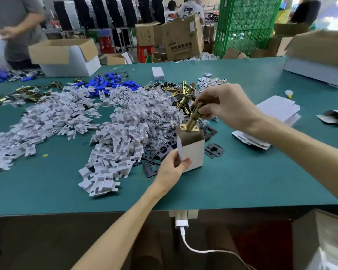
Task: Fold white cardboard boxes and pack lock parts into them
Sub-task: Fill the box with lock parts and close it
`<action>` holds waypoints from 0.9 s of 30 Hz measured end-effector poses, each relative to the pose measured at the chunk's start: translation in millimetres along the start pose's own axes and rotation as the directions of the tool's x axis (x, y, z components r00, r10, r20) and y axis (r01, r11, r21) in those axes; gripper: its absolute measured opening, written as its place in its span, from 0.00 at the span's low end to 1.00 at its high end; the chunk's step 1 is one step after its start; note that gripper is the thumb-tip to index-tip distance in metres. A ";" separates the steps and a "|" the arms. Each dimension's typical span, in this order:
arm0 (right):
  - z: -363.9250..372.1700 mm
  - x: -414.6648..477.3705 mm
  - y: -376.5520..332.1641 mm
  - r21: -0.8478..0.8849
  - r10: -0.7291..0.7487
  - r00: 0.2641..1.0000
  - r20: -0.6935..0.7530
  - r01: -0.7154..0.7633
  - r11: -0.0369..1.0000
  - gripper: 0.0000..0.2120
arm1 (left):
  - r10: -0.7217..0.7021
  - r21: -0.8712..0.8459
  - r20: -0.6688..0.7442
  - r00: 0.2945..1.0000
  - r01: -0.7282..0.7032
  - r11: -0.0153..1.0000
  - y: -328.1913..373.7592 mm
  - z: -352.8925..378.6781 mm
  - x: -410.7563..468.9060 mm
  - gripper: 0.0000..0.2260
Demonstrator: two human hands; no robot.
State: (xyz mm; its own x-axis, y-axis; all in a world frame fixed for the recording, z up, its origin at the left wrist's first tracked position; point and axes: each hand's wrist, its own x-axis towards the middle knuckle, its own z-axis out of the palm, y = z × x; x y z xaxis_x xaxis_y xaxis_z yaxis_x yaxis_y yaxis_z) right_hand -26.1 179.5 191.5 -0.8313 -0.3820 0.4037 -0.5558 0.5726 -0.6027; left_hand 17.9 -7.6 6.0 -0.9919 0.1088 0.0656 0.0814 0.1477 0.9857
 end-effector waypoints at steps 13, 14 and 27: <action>59.5 -11.8 -10.0 -0.530 0.107 0.943 0.316 0.082 0.844 0.05 | 0.007 -0.073 -0.010 1.000 -0.008 0.997 -0.8 -2.2 0.5 0.11; 62.2 -12.9 -9.9 -0.533 0.109 0.940 0.324 0.086 0.842 0.07 | 0.009 -0.067 -0.005 1.000 -0.009 0.998 -1.3 -2.4 0.6 0.12; 66.8 -2.0 -7.5 -0.611 0.218 0.918 0.331 0.032 0.791 0.10 | -0.015 -0.095 0.014 1.000 0.016 0.995 -1.4 -1.9 -1.1 0.10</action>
State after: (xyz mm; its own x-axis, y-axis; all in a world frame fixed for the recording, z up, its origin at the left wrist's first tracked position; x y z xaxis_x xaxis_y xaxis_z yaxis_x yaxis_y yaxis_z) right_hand -20.3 127.5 149.3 -0.8847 -0.4660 0.0110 -0.4660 0.8837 -0.0431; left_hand 18.7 -9.8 4.8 -0.9915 0.1204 0.0486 0.0556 0.0555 0.9969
